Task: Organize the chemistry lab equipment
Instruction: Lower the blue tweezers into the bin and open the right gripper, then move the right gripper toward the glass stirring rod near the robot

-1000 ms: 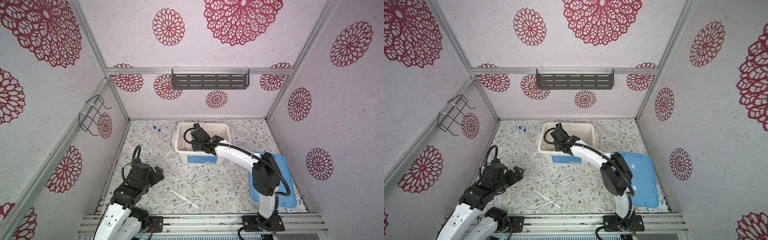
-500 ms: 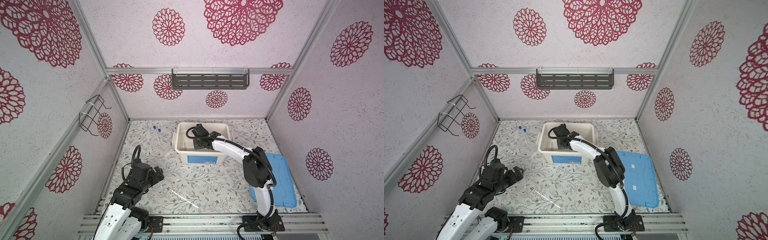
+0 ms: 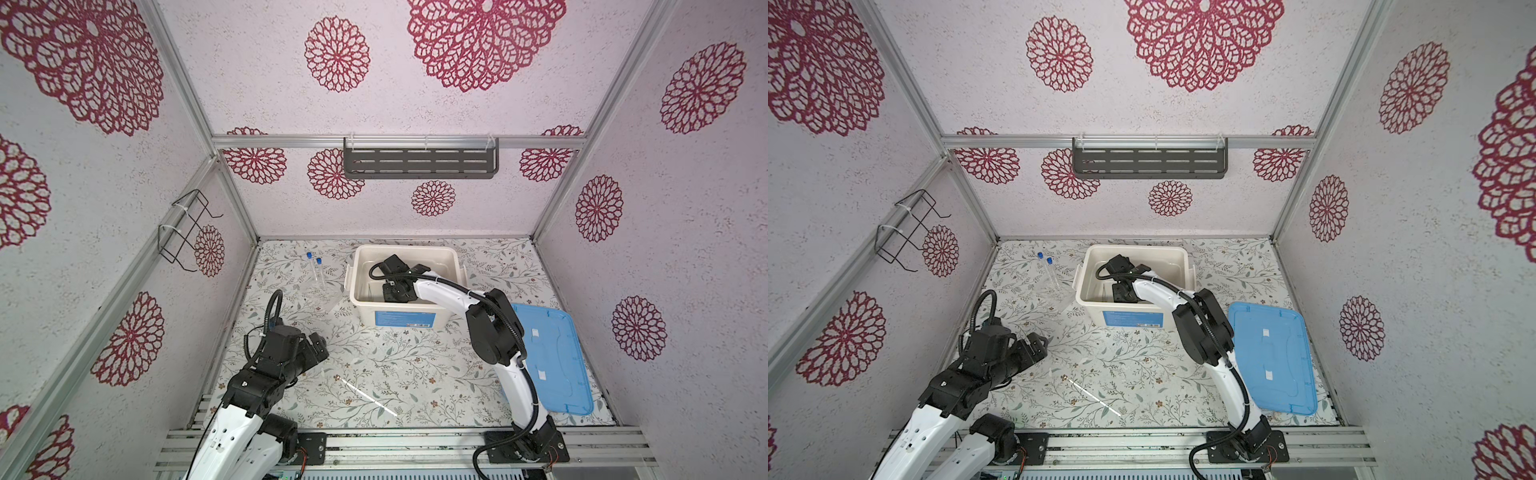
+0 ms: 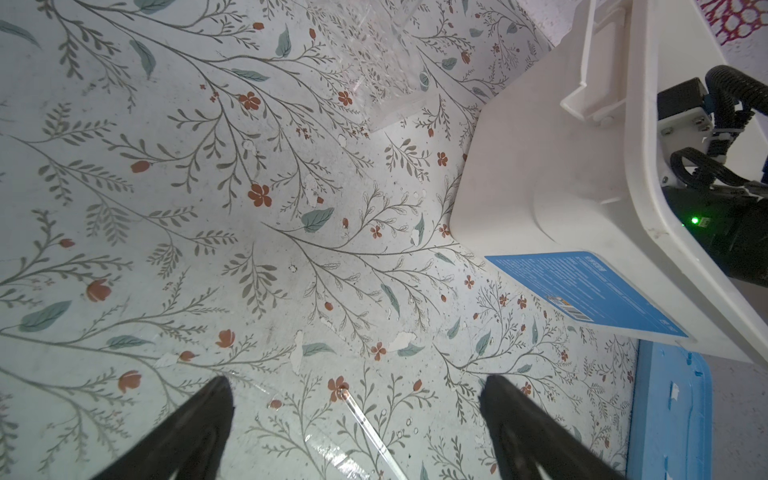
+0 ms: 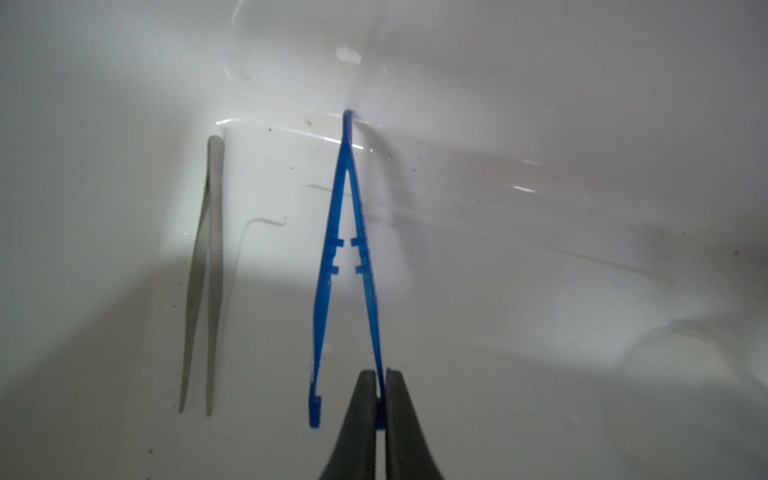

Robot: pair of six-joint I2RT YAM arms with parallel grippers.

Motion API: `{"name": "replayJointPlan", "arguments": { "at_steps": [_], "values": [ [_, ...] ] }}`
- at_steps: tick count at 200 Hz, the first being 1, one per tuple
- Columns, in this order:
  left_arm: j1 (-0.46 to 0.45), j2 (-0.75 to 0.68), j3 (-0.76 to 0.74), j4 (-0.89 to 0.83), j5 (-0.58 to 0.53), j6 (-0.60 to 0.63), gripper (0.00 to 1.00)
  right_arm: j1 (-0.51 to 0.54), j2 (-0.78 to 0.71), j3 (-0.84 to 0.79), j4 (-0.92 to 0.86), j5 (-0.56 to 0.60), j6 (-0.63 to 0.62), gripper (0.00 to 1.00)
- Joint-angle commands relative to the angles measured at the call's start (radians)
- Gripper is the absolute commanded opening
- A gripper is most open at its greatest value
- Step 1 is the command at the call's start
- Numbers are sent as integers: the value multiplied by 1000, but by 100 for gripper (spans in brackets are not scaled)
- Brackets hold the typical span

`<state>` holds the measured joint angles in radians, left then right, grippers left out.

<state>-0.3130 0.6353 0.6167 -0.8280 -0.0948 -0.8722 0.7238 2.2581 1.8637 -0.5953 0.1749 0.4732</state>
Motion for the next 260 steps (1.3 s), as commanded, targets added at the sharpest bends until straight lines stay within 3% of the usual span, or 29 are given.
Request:
{"name": "replayJointPlan", "arguments": {
  "at_steps": [1,58,84,112,133,183,201,226,260],
  "values": [
    [11,-5,17,4,-11,-7,97,-7,-59,34,31,6,-13,19],
    [11,-12,14,3,1,-16,97,-9,-195,55,80,32,-87,28],
    [12,-17,20,3,9,-17,97,-7,-294,31,127,-20,-154,34],
    [12,-13,30,4,29,-14,97,-4,-446,-78,221,-55,-227,35],
    [12,-4,29,7,45,-17,97,-4,-580,-206,301,1,-203,36],
    [12,24,20,8,80,-23,97,6,-837,-487,320,-292,-339,33],
    [12,46,34,-23,83,-30,97,71,-841,-491,182,-329,-390,32],
    [14,119,69,-96,89,-69,97,239,-778,-470,-22,-253,-476,34],
    [27,228,115,-198,89,-137,99,374,-711,-580,3,-255,-352,37]
  ]
}}
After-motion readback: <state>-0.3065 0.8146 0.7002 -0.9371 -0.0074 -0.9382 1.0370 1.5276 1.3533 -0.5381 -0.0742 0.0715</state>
